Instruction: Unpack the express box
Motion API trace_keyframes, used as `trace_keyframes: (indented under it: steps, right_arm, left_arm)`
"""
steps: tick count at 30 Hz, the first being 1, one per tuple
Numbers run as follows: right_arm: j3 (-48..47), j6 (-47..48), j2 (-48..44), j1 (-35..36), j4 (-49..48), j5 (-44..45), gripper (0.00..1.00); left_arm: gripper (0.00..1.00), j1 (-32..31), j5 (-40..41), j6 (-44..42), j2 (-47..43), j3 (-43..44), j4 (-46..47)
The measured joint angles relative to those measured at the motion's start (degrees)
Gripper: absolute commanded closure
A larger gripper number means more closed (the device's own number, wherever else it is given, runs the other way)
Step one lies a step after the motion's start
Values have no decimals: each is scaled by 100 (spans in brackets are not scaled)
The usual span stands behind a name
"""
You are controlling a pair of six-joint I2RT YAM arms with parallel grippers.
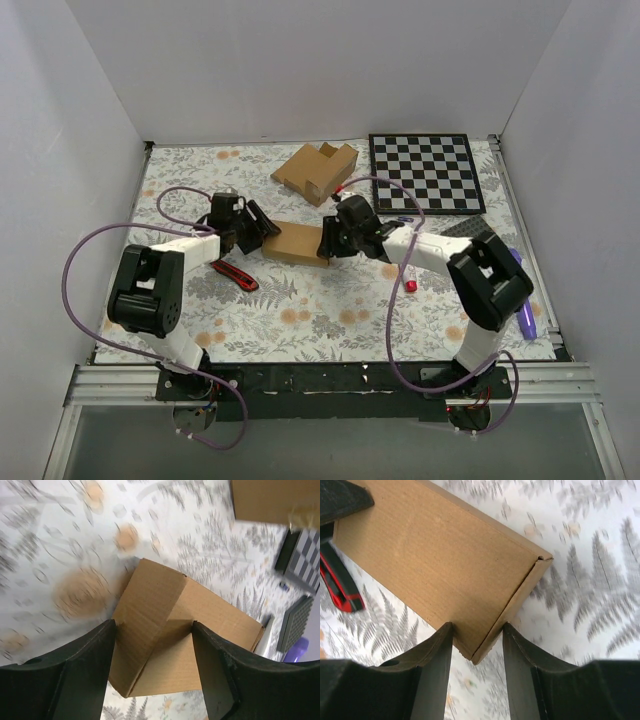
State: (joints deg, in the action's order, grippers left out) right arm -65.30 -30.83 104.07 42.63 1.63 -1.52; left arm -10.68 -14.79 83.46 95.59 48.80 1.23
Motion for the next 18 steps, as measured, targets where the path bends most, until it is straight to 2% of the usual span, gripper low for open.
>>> trace_keyframes:
  steps: [5, 13, 15, 16, 18]
  right_arm:
    - [1182, -7, -994, 59, -164, 79, 56]
    - [2334, 227, -2253, 168, -122, 184, 55]
    - [2531, 282, -2527, 184, -44, 197, 53]
    - [2581, 313, -2614, 188, -9, 221, 52]
    - [2590, 376, -2684, 210, 63, 282, 45]
  left_arm:
    - [40, -573, 116, 144, -409, -372, -81]
    - [39, -1405, 472, 579, -1335, -1143, -94]
    - [36, -1606, 570, 693, -1554, -1318, -83]
    - [32, -1668, 592, 748, -1637, -1370, -85]
    - [26, -1731, 638, 846, -1722, -1394, -101]
